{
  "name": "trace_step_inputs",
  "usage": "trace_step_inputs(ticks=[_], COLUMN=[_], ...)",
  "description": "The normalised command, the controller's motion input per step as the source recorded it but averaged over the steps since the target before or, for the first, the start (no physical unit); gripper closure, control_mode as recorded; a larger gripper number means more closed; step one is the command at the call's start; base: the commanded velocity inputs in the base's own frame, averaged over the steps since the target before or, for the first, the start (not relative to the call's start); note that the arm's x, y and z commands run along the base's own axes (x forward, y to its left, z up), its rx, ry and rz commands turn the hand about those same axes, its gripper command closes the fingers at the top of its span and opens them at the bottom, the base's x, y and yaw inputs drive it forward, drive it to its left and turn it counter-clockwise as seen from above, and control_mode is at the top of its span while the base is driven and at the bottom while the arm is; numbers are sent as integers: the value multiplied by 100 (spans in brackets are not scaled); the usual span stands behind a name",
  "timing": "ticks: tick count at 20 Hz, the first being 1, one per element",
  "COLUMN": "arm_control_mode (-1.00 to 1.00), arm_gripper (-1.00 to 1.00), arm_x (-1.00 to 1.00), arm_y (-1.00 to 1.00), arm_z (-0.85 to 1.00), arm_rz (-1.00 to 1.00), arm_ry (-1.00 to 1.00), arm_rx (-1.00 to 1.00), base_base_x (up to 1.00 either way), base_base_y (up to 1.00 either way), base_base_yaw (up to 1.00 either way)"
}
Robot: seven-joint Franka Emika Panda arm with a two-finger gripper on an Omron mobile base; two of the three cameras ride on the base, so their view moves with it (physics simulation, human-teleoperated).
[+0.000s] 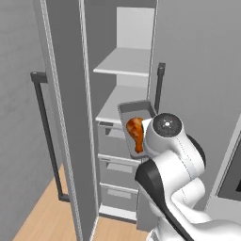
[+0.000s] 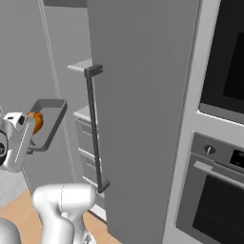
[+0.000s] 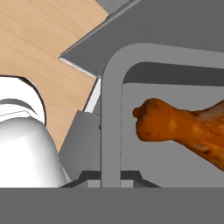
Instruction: Take the meat container that has the chicken drumstick and place it on the second highest rack of the freezer. Then take the vegetable container that has the garlic and lemon wedge and place it on the highest rack of the freezer.
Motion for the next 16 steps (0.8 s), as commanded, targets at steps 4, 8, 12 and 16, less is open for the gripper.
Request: trace_step_inputs(ticks=[4,8,12,16], arm_control_mode=[100,100,100,100], arm_gripper=[100,100,100,100], arm_x=[0,0,0,0], arm_y=[0,0,0,0], arm_z=[0,0,0,0], arm_rz=[0,0,0,0], arm_ry=[0,0,0,0], arm_rx=[0,0,0,0], base_base_x=[48,31,28,41], base_base_y=[17,12,10,27], base_base_yaw=[-13,-12,-11,-11])
